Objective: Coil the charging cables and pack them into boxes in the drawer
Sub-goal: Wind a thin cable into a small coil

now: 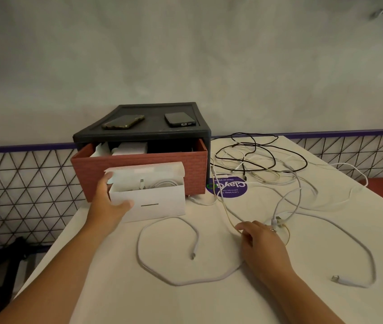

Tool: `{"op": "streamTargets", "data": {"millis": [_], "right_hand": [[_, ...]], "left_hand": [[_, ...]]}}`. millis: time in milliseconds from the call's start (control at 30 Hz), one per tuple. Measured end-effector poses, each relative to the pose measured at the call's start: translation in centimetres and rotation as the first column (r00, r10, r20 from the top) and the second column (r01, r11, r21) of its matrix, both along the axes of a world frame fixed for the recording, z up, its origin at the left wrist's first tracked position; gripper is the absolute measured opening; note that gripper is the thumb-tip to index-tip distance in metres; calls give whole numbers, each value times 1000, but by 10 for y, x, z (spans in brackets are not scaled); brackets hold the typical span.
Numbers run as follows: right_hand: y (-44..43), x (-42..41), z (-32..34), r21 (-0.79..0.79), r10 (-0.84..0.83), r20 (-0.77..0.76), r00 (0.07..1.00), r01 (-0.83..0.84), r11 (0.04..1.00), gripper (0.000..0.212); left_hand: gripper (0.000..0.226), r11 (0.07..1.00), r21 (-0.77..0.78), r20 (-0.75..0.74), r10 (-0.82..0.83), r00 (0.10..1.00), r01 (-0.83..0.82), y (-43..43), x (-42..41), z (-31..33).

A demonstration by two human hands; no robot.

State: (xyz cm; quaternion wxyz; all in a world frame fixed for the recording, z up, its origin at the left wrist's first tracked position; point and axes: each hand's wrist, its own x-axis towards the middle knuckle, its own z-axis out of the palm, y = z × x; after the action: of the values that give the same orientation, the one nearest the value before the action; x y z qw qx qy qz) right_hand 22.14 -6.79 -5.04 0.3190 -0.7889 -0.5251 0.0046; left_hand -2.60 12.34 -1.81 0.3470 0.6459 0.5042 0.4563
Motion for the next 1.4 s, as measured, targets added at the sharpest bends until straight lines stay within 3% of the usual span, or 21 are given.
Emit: {"op": "streamTargets", "data": {"millis": [233,333,433,533,600,700,767,800,867,967,1067,1233,1400], "right_hand": [[-10,4,8,205,-48,-124,991,73,976,29],[-13,8,25,252,-92,-312,946,176,952,26],[-19,5,44,297,-11,-460,888,166,940,19],[-34,-3,64,393,183,-545,818,56,918,17],[-48,-6,75,450,314,-574,756,-29,893,19],[-70,-8,83,438,457,-626,632,-199,876,11],[-82,-7,77,370,491,-658,572,-323,871,14],[-87,-6,72,314,491,-658,571,-384,868,15],[-96,-6,68,220,480,-662,575,-463,859,13],[-109,-1,64,152,466,-711,526,-532,833,21],[-116,10,59,28,451,-664,596,-583,812,36],[-120,40,52,-105,364,-524,770,-483,870,50],[-132,74,50,-82,263,-552,791,-366,927,43]], "left_hand": [[74,984,83,-152,169,974,-158,-40,2,-1],[61,973,164,-183,194,964,-165,-66,4,2],[41,963,264,-148,92,985,-51,-89,13,6],[20,970,150,-109,-175,979,190,-108,34,18],[3,936,-103,45,-334,941,337,-123,52,32],[34,699,-449,431,-376,820,557,-134,80,47],[38,560,-478,602,-352,717,677,-136,98,53],[33,540,-466,655,-322,683,701,-134,105,55],[19,570,-449,702,-253,666,689,-132,119,62],[27,626,-428,733,-181,656,651,-123,132,77],[30,696,-401,760,-110,640,595,-110,138,96],[15,753,-302,722,-219,656,584,-101,140,134],[17,796,-162,714,-314,626,584,-101,136,171]]}}
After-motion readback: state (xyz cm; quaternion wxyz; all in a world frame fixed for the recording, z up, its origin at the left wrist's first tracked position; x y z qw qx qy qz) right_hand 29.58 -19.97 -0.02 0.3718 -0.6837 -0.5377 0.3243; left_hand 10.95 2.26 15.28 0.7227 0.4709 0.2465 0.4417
